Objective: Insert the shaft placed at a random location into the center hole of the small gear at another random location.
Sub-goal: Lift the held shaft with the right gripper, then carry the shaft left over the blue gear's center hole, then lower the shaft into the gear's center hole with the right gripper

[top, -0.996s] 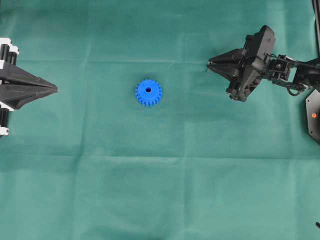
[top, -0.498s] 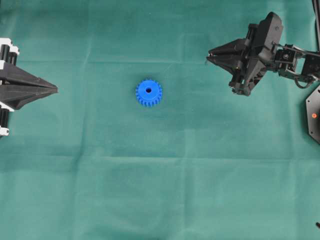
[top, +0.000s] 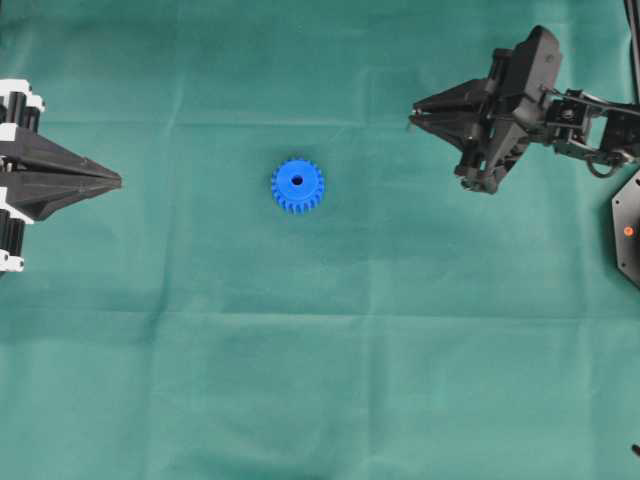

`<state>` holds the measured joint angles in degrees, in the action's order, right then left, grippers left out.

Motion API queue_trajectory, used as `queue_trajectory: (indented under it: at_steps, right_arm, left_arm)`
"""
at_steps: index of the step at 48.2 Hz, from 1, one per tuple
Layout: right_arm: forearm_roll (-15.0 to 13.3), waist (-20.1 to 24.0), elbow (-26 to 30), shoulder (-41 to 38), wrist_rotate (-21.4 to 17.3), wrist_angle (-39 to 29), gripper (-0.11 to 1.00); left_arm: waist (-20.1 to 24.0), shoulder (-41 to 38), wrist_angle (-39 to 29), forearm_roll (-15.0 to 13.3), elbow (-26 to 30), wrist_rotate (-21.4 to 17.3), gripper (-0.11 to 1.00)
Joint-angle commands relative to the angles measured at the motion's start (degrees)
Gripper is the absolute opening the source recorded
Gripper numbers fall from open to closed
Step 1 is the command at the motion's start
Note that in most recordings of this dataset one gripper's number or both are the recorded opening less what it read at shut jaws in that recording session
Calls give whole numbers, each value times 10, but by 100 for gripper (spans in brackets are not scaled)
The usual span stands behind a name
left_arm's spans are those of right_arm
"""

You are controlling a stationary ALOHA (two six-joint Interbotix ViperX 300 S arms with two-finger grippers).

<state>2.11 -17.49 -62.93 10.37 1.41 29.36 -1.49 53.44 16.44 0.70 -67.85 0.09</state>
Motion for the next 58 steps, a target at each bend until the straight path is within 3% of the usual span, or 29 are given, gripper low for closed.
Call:
queue_trajectory:
  at_steps: [1, 31, 58]
  right_arm:
    - [2, 15, 26, -9, 7, 2, 13]
    - [-1, 96, 192, -129, 9, -34, 13]
    - [-1, 116, 245, -171, 9, -50, 13]
  left_arm:
    - [0, -4, 5, 1, 12, 1, 0]
    - [0, -4, 6, 1, 12, 1, 0]
    - [0, -4, 6, 1, 12, 1, 0]
